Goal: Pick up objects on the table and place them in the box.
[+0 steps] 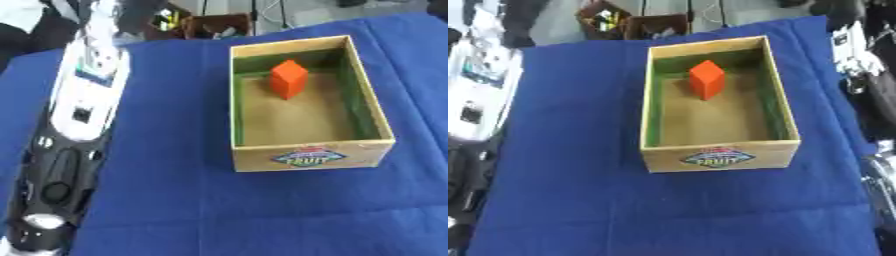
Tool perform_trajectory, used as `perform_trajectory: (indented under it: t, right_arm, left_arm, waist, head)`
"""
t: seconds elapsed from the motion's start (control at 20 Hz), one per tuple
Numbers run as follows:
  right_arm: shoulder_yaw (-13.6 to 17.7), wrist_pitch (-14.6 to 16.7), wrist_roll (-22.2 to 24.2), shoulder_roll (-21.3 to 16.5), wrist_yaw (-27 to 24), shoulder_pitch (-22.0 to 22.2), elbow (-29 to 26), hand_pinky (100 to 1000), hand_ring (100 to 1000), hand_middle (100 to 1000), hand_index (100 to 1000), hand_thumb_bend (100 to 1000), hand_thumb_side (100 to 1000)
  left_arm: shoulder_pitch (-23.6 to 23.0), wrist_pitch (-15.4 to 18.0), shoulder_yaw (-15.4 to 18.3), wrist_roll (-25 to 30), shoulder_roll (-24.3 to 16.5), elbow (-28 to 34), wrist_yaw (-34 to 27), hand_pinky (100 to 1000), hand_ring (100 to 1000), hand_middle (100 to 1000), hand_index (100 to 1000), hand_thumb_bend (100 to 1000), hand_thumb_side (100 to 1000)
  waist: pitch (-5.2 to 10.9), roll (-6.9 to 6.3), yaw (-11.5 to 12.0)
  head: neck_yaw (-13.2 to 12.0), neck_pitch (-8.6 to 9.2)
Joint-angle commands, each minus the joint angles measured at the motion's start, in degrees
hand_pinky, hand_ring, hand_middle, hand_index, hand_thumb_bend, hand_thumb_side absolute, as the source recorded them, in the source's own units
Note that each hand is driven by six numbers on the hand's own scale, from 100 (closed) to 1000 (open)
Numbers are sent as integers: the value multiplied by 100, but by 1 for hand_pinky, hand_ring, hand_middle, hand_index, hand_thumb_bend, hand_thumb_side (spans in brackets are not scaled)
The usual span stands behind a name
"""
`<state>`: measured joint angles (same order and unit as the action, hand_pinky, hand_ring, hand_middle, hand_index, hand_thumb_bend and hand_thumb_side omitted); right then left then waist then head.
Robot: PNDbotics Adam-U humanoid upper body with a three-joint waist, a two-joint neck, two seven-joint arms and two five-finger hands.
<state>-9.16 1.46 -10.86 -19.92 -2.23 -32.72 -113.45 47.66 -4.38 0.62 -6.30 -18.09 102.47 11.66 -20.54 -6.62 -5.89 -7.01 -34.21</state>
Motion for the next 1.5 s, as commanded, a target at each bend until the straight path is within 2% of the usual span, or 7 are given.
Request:
perform_trajectory:
  t: [0.05,0.25,0.4,0.6,0.95,1.2,1.5]
  right_arm:
    - [61,1,-39,-95,45,-37,-114,932,839,600,795,100,544]
    - [76,6,-63,-101,56,-32,-114,931,838,600,795,100,543]
    - [88,15,-81,-103,62,-41,-114,930,838,601,795,100,543]
    - [117,37,-122,-105,71,-62,-114,929,838,603,795,100,540]
    - [166,95,-195,-122,163,-74,-114,925,839,606,795,100,542]
    - [194,120,-250,-122,194,-62,-114,924,839,606,795,100,542]
    - [228,128,-308,-117,216,-29,-114,924,838,606,794,100,540]
  left_arm:
    - [-101,-80,186,-194,-285,459,-861,385,518,514,878,247,904]
    - [-411,5,292,-274,-426,795,-1338,416,530,536,890,253,934]
    - [-669,206,337,-285,-497,1083,-1608,490,570,571,915,220,986]
    - [-1036,862,387,-72,-580,1205,-1903,571,621,630,968,138,1000]
    - [-1805,1858,603,96,-561,1212,-2029,570,618,626,970,136,1000]
    - [-2339,2225,746,97,-298,1212,-2055,557,607,618,967,140,1000]
    - [-2746,2444,893,18,-34,1212,-1886,551,597,605,957,144,1000]
  waist:
    - [152,58,31]
    - [152,80,85]
    - [148,106,127]
    - [142,139,162]
    - [135,201,225]
    - [127,253,267]
    - [133,275,307]
  head:
    - [43,-8]
    - [74,3]
    - [89,-8]
    - [107,-69]
    - [83,-150]
    - [88,-103]
    - [77,-84]
